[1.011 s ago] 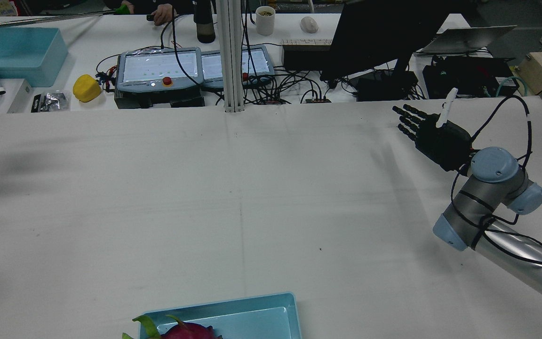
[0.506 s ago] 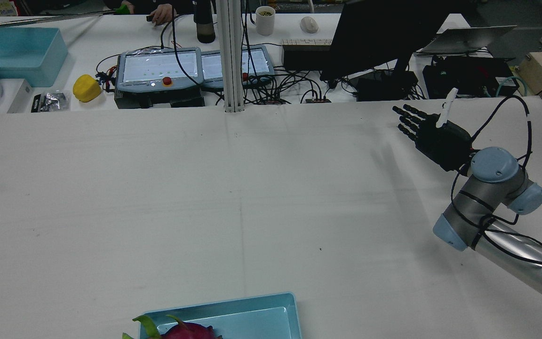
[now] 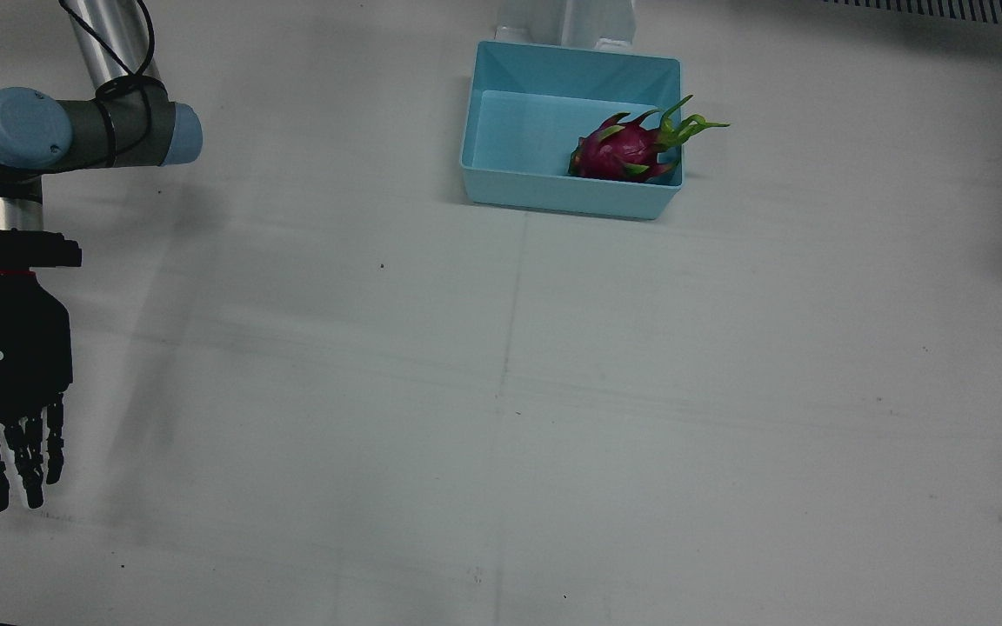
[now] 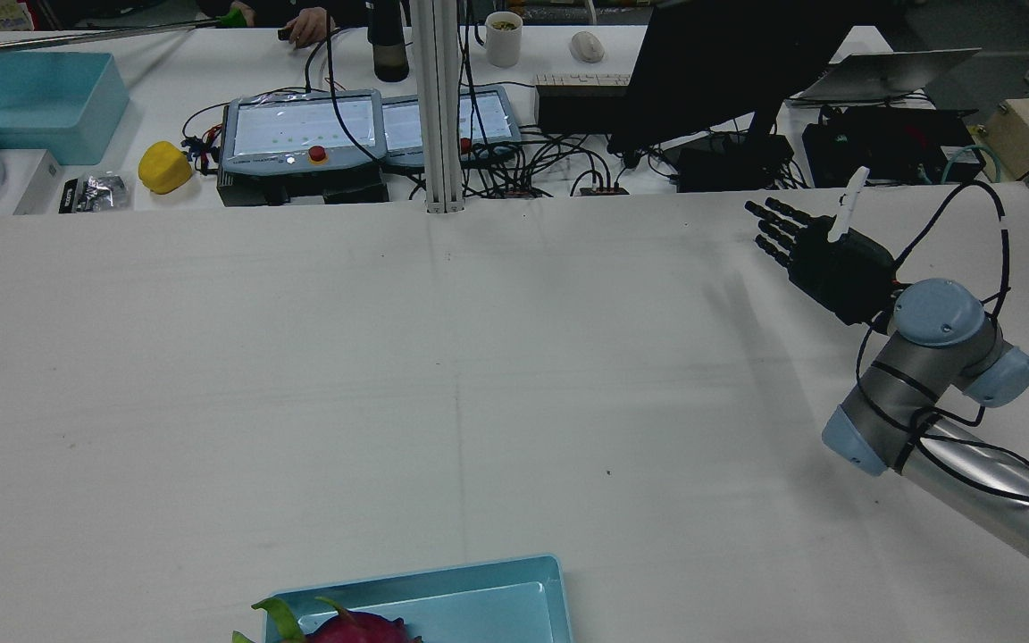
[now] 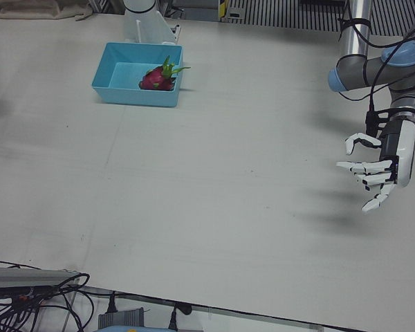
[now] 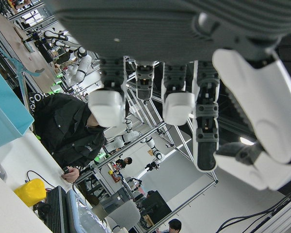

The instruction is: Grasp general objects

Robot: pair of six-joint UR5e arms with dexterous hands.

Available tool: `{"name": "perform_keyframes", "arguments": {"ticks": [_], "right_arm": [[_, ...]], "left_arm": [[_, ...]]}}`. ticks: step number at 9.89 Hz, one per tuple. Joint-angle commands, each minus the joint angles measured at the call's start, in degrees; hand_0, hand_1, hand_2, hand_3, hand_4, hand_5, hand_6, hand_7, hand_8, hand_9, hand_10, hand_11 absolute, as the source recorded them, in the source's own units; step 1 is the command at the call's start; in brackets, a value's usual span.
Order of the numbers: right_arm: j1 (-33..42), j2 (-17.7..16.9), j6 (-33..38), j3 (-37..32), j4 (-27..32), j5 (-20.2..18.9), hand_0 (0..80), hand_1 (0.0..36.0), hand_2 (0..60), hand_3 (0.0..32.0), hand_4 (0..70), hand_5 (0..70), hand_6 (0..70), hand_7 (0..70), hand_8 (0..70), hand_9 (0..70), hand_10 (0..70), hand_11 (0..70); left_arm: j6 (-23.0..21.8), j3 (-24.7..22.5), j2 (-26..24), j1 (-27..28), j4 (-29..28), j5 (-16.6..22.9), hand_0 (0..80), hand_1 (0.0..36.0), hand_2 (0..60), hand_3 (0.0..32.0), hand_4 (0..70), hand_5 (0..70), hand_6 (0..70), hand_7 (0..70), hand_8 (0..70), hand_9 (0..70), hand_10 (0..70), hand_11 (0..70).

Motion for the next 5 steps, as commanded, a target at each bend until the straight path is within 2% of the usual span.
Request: {"name": "perform_keyframes", "arguments": {"ticks": [1,2,3,4,5], "right_arm": [[0.0,0.0,0.0,-0.1,0.0,0.0,0.0,0.0,0.0,0.0,0.0,0.0,0.0,0.0,0.0,0.0,0.0,0.0],[0.0,0.0,0.0,-0.1,0.0,0.0,0.0,0.0,0.0,0.0,0.0,0.0,0.0,0.0,0.0,0.0,0.0,0.0],[0.0,0.0,0.0,0.0,0.0,0.0,0.0,0.0,0.0,0.0,0.0,0.0,0.0,0.0,0.0,0.0,0.0,0.0],[0.0,0.0,0.0,0.0,0.0,0.0,0.0,0.0,0.0,0.0,0.0,0.0,0.0,0.0,0.0,0.0,0.0,0.0],[0.0,0.0,0.0,0.0,0.0,0.0,0.0,0.0,0.0,0.0,0.0,0.0,0.0,0.0,0.0,0.0,0.0,0.0]], "left_arm": [[0.2,0.1,0.0,0.0,0.0,0.1,46.4,13.6,60.0,0.0,70.0,15.3,65.9,70.0,12.5,18.6,70.0,70.0],[0.9,0.2,0.1,0.0,-0.5,0.0,38.0,8.8,55.4,0.0,62.7,7.4,42.9,70.0,7.5,18.6,56.6,70.0],[1.5,0.1,0.0,0.0,-0.9,0.1,0.0,0.9,30.6,11.8,0.4,0.0,2.3,70.0,0.2,15.5,0.4,0.7],[1.8,0.1,0.0,0.0,-1.3,0.0,0.0,5.2,47.3,11.2,0.0,0.0,0.0,40.7,0.0,6.7,0.0,0.0],[1.9,-0.1,-0.1,0.0,-1.3,0.1,2.5,13.4,60.0,7.8,0.0,0.0,0.0,26.2,0.0,3.8,0.0,0.0]]}}
